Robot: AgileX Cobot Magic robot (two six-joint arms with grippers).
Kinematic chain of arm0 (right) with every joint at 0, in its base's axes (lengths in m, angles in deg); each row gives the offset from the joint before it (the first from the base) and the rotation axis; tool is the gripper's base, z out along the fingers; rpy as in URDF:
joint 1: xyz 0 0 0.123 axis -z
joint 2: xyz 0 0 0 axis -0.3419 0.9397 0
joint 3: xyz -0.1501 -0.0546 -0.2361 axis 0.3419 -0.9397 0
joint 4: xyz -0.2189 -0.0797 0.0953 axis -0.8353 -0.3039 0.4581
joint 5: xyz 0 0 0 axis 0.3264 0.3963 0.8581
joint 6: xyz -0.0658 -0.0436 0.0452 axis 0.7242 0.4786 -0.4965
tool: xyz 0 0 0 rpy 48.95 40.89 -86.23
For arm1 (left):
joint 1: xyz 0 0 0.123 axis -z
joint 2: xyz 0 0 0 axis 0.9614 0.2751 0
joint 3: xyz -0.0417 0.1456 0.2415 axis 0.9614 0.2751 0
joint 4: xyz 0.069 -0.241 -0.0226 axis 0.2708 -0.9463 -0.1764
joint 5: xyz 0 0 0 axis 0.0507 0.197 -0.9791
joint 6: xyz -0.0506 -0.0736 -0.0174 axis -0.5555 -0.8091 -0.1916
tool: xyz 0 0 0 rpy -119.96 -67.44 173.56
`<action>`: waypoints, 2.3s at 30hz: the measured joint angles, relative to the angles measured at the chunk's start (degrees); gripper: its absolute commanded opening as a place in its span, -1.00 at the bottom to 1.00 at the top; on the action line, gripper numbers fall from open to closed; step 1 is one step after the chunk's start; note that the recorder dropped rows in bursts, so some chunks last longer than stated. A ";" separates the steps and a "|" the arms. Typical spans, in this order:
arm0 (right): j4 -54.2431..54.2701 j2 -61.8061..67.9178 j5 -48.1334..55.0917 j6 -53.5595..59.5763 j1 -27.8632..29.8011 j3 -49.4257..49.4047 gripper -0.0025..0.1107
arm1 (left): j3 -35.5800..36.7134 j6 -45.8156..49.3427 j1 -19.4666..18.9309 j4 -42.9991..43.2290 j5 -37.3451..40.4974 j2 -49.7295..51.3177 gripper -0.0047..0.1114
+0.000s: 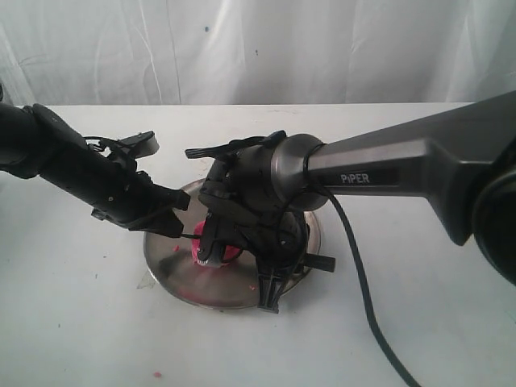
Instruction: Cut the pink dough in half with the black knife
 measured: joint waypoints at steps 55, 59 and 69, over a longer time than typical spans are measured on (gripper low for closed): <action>11.88 0.07 9.11 6.06 2.41 3.66 -0.96 | -9.94 0.93 0.14 -1.16 10.12 3.55 -0.92; 12.21 0.07 9.78 6.39 2.41 3.87 -0.96 | -9.94 0.93 0.14 -1.16 10.12 3.55 -0.92; 8.40 2.03 10.02 6.48 2.41 3.96 -0.96 | -9.97 0.98 0.14 -1.16 10.00 3.55 -0.92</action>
